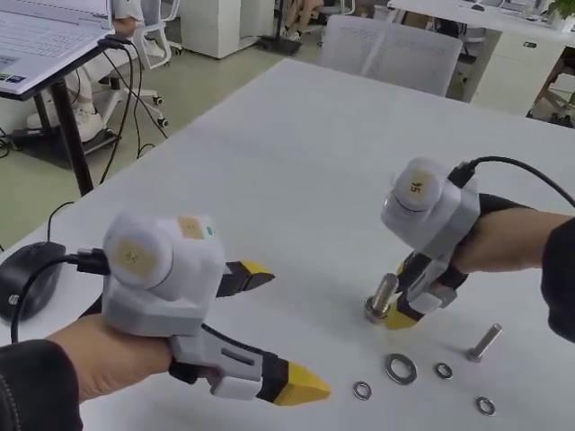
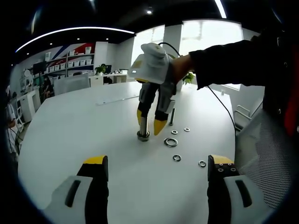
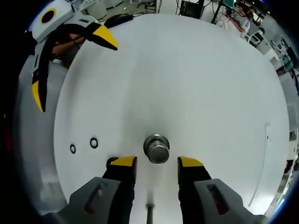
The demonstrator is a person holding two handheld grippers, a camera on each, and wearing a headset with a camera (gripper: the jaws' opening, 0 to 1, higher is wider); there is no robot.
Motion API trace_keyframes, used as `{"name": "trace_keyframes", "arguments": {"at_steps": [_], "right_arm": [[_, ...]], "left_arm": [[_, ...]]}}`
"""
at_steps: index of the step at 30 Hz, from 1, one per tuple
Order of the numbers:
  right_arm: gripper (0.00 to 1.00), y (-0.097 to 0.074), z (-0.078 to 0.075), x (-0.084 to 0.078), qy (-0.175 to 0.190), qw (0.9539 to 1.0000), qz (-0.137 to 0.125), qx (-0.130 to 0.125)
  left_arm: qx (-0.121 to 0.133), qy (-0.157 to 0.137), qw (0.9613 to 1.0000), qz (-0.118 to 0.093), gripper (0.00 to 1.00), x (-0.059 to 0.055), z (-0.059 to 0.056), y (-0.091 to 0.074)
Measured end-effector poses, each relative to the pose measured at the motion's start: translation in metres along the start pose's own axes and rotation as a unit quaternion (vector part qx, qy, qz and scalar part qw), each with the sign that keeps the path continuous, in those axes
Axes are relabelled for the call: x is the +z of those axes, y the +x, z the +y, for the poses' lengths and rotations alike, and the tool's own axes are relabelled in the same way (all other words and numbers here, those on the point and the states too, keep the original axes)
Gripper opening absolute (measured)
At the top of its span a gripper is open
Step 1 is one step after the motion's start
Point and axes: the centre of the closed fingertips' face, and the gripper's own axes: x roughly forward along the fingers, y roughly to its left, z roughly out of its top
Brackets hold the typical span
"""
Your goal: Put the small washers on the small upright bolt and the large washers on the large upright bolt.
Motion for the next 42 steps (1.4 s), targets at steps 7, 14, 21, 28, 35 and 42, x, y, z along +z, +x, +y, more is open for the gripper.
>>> {"name": "trace_keyframes", "arguments": {"at_steps": [7, 14, 21, 28, 35, 42], "right_arm": [[0.39, -0.008, 0.002, -0.005, 0.005, 1.0000, -0.002, -0.008], [0.40, -0.012, 0.004, -0.010, 0.011, 0.9999, -0.005, -0.009], [0.41, -0.019, 0.007, -0.017, 0.014, 0.9998, -0.004, -0.014], [0.41, -0.024, 0.011, -0.021, 0.017, 0.9997, -0.006, -0.016], [0.41, -0.025, 0.012, -0.027, 0.018, 0.9996, -0.007, -0.018], [0.41, -0.026, 0.018, -0.031, 0.023, 0.9995, -0.007, -0.019]], "left_arm": [[-0.004, 0.003, 1.0000, -0.001, 0.88, 0.001, -0.001, 0.000], [-0.005, 0.006, 1.0000, 0.000, 0.88, 0.003, -0.002, 0.000], [-0.008, 0.007, 0.9999, 0.003, 0.88, 0.003, -0.002, 0.001], [-0.010, 0.010, 0.9999, 0.004, 0.88, 0.005, -0.002, 0.004], [-0.012, 0.014, 0.9998, 0.003, 0.88, 0.007, -0.003, 0.005], [-0.018, 0.019, 0.9997, 0.001, 0.88, 0.010, -0.006, 0.006]]}}
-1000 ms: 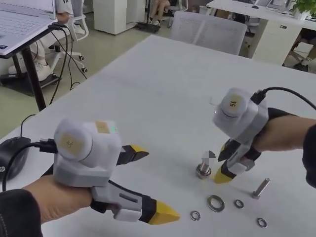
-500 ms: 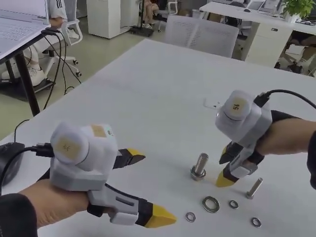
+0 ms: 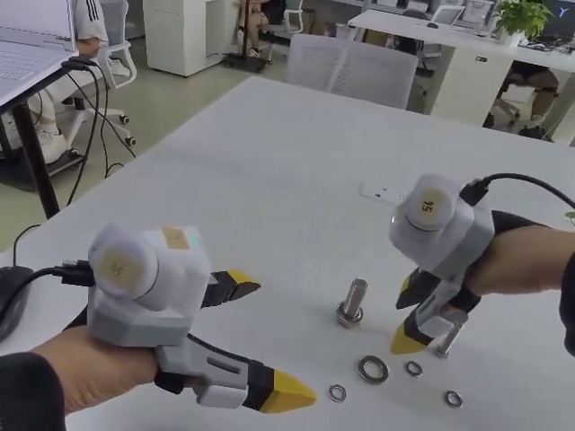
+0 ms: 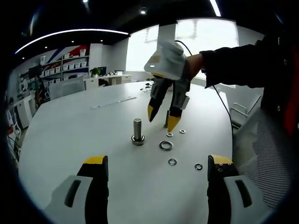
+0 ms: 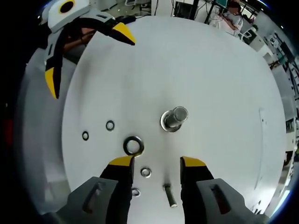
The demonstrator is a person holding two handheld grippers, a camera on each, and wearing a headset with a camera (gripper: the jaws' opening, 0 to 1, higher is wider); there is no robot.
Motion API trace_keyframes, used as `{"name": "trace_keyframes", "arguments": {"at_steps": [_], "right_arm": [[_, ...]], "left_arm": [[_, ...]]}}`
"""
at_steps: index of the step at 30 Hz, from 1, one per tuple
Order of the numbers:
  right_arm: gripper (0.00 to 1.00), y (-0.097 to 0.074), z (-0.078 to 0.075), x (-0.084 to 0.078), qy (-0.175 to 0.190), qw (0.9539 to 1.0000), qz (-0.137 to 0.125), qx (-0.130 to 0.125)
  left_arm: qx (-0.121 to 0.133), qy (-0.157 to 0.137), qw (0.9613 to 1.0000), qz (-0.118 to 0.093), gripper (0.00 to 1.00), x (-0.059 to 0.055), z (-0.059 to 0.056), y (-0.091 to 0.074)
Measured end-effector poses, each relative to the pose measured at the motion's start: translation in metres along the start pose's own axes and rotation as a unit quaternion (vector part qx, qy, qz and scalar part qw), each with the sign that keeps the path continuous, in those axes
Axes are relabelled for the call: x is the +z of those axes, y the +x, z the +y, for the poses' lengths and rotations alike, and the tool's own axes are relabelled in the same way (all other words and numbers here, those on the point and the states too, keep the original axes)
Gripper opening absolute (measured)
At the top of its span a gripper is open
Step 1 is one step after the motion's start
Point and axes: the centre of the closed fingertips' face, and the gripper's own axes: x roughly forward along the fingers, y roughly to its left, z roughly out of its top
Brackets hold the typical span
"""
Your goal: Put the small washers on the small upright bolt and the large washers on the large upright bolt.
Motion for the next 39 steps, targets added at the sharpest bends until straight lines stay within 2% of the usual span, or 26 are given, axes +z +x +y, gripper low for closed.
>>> {"name": "trace_keyframes", "arguments": {"at_steps": [7, 16, 23, 31, 39], "right_arm": [[0.41, 0.001, 0.011, -0.001, 0.001, 1.0000, -0.001, 0.002], [0.41, 0.013, 0.031, 0.002, -0.011, 0.9999, 0.005, 0.012], [0.40, 0.019, 0.036, 0.002, -0.018, 0.9996, 0.017, 0.010], [0.39, 0.030, 0.041, 0.007, -0.012, 0.9997, 0.016, 0.016], [0.36, 0.035, 0.042, 0.006, -0.004, 0.9997, 0.019, 0.017]], "left_arm": [[-0.004, 0.004, 1.0000, -0.002, 0.88, 0.002, -0.003, 0.001], [-0.007, 0.008, 0.9999, -0.005, 0.88, 0.004, -0.006, 0.001], [-0.009, 0.010, 0.9999, -0.006, 0.88, 0.005, -0.008, 0.001], [-0.010, 0.011, 0.9999, -0.007, 0.88, 0.006, -0.009, -0.001], [-0.009, 0.010, 0.9999, -0.009, 0.87, 0.007, -0.009, -0.002]]}}
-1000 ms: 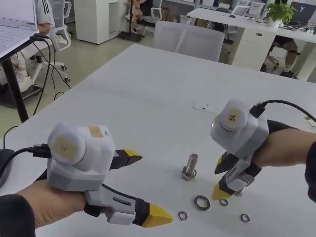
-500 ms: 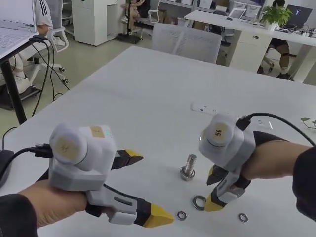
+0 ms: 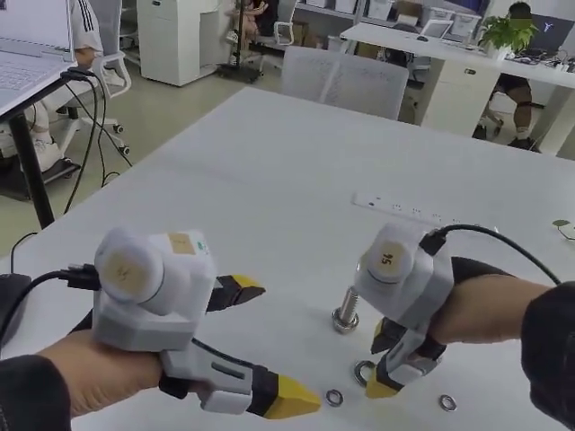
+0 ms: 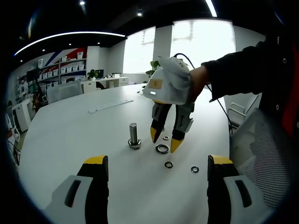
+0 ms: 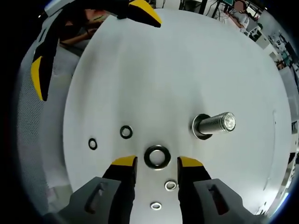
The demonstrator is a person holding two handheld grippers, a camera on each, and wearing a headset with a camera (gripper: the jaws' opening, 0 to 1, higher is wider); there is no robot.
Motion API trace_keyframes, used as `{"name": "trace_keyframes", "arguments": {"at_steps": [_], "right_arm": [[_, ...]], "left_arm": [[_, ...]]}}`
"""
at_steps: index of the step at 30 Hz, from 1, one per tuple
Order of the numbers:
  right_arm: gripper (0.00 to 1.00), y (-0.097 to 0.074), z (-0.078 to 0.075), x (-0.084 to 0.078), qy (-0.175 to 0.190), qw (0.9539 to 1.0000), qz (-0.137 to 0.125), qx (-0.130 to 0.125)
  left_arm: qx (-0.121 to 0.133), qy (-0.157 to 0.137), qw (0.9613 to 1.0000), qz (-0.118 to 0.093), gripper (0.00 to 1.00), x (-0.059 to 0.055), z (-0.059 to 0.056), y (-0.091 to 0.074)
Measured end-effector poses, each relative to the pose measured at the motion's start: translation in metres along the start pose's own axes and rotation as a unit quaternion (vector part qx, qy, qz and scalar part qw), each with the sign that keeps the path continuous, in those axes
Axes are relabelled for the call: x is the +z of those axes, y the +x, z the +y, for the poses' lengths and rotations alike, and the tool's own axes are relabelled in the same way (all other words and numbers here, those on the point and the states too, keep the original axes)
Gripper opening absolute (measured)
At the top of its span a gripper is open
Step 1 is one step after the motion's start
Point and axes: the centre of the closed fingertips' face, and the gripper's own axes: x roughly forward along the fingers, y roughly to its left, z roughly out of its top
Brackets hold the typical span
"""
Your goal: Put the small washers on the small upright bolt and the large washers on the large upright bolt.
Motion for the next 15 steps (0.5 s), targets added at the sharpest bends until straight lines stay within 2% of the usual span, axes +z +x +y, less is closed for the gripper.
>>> {"name": "trace_keyframes", "arguments": {"at_steps": [15], "right_arm": [[0.32, 0.0037, 0.0011, -0.0005, 0.010, 0.9999, 0.001, 0.000]], "left_arm": [[-0.001, 0.001, 1.0000, 0.001, 0.87, -0.0010, -0.0012, -0.0010]]}}
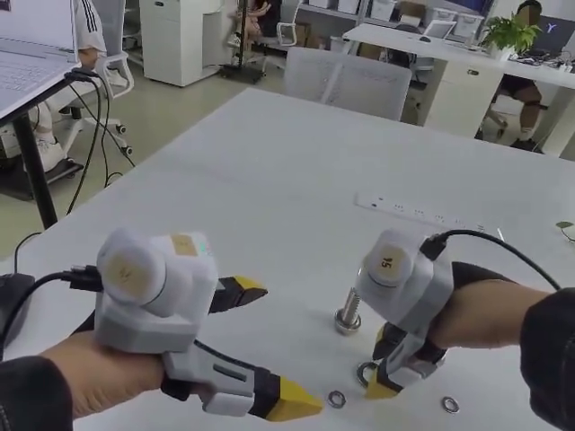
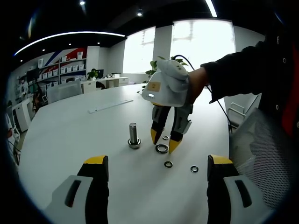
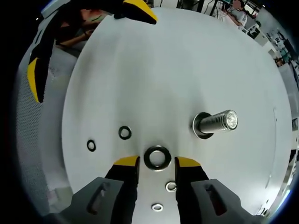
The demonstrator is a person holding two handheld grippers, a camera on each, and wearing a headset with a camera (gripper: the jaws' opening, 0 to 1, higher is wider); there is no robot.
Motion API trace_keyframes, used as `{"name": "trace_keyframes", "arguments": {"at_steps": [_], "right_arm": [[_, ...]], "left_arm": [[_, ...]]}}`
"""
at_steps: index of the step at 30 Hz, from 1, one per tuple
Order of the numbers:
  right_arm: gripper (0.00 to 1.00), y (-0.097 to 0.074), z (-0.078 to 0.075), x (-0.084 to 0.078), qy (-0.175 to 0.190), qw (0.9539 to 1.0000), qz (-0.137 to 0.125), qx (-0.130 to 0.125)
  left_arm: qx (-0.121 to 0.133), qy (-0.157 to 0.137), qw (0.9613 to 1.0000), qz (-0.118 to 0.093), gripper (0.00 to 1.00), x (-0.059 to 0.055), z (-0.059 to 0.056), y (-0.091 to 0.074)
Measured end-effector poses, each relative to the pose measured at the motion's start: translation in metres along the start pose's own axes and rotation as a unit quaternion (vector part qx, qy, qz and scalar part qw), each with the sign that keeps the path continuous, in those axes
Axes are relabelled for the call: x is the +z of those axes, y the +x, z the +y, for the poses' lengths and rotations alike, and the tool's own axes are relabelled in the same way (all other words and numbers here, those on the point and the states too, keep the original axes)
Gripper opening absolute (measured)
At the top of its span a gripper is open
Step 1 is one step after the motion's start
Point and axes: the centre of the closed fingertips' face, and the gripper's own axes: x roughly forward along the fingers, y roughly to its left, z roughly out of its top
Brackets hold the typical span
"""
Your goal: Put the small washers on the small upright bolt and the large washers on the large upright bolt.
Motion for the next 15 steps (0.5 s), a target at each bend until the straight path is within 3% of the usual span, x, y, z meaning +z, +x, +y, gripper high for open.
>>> {"name": "trace_keyframes", "arguments": {"at_steps": [15], "right_arm": [[0.27, 0.0000, 0.0000, -0.0005, 0.005, 1.0000, 0.000, -0.003]], "left_arm": [[0.001, 0.001, 1.0000, -0.004, 0.87, 0.0020, -0.0003, -0.0001]]}}
